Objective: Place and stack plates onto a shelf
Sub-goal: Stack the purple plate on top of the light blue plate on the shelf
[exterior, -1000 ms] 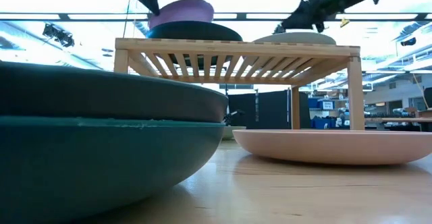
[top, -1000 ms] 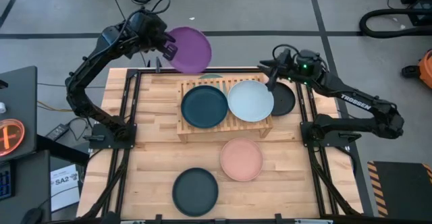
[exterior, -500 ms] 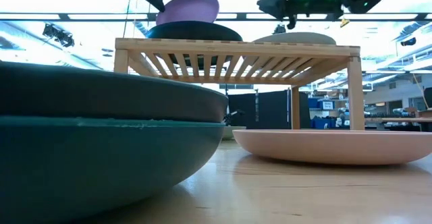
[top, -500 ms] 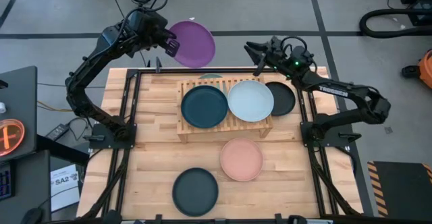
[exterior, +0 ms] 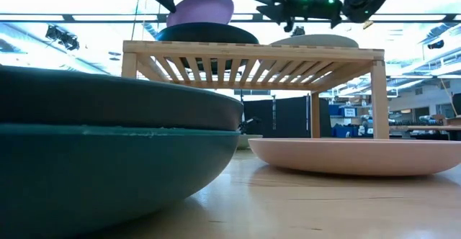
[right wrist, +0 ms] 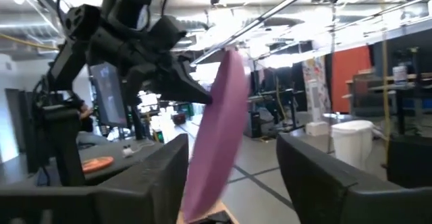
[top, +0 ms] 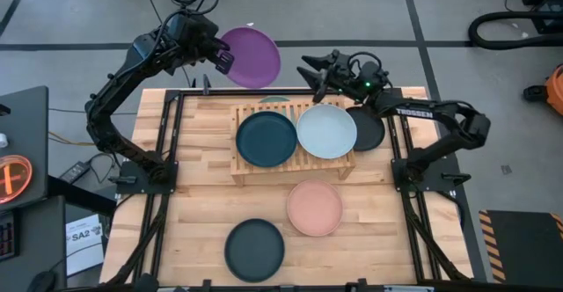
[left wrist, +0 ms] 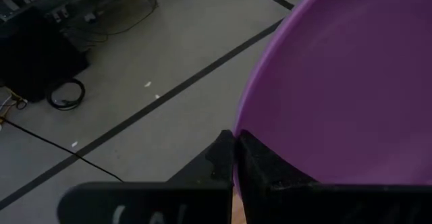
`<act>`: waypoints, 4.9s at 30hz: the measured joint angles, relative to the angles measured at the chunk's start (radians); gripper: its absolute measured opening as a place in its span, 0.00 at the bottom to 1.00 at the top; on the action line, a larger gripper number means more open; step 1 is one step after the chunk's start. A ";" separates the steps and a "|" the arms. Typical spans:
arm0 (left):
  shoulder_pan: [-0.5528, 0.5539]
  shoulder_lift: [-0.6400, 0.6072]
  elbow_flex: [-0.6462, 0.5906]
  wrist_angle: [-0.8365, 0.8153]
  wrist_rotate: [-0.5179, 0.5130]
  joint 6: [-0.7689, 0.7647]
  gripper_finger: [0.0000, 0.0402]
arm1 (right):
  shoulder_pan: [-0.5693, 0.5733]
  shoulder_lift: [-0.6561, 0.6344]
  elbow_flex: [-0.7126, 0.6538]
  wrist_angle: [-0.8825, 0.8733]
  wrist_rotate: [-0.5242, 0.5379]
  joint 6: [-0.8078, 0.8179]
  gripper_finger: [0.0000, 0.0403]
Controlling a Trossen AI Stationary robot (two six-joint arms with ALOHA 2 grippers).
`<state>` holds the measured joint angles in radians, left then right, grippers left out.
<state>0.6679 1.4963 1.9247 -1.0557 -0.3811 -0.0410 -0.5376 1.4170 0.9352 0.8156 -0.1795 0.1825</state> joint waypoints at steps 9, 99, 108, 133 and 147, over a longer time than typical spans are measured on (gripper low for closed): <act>0.000 0.000 0.000 0.000 -0.007 0.000 0.02 | 0.053 0.098 0.120 -0.001 0.069 -0.097 0.65; -0.077 0.000 0.000 0.009 0.065 0.053 0.30 | -0.072 0.217 0.609 -0.840 0.492 -0.308 0.04; -0.078 0.000 0.000 0.008 0.070 0.053 0.30 | -0.182 0.216 0.939 -1.440 0.167 -0.173 0.04; -0.079 0.000 0.000 0.007 0.072 0.053 0.30 | -0.107 0.216 1.013 -2.229 -0.133 -0.393 0.05; -0.079 0.000 0.000 0.003 0.072 0.054 0.30 | -0.084 0.216 0.866 -2.182 -0.130 -0.474 0.05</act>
<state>0.5892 1.4963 1.9244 -1.0527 -0.3096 0.0128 -0.6220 1.6330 1.8011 -1.3666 -0.3091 -0.2913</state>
